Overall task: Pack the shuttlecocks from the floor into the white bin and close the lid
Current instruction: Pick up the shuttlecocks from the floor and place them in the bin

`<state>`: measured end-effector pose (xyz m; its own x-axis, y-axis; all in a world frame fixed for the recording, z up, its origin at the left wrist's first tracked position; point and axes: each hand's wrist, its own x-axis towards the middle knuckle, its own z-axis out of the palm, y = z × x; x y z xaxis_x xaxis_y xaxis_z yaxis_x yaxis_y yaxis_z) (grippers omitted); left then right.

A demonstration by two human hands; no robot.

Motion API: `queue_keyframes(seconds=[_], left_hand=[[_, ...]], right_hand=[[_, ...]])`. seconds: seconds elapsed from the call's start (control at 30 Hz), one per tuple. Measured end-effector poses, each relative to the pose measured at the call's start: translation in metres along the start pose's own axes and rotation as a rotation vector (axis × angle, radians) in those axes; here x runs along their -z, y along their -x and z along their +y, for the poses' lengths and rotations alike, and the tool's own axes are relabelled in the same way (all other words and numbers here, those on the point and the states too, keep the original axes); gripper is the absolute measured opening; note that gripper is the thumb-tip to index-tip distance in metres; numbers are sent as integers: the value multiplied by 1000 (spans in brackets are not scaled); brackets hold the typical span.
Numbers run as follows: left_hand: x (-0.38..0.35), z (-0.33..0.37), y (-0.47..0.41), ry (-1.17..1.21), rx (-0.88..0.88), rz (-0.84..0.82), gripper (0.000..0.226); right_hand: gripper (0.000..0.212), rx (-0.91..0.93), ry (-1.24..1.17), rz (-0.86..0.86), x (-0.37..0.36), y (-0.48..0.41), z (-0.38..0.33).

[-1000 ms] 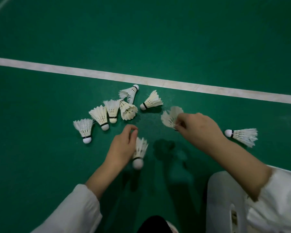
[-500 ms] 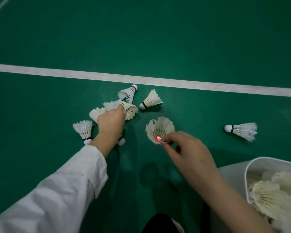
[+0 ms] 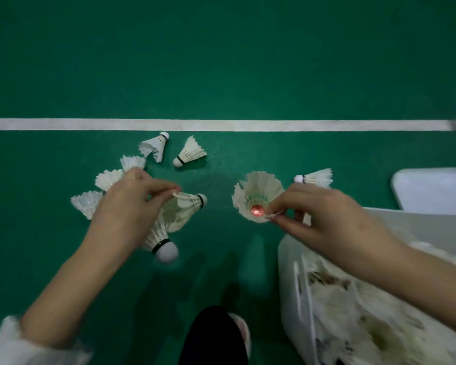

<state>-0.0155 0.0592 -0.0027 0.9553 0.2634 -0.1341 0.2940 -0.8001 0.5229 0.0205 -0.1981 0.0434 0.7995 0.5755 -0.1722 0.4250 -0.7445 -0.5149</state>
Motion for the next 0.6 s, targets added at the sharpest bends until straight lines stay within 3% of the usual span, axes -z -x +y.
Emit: queue_keyframes(seconds=[0.17,0.37,0.47,0.53,0.6], left_hand=[[17,83,34,143,-215,0,7],[2,153,64,252,-331,-73,5],[-11,169,78,280,-350,-78,6],[-21,173,86,289,-347,-111,7],[-31,175,91,294,-328,-160,9]], right_hand=[[13,-92,-7,74,50,84,27],[20,-276,-132,143,35,171,69],[21,-305,-190,68,17,193,84],[8,-301,-251,-48,5,196,89],[12,-249,-182,-172,-11,195,95]])
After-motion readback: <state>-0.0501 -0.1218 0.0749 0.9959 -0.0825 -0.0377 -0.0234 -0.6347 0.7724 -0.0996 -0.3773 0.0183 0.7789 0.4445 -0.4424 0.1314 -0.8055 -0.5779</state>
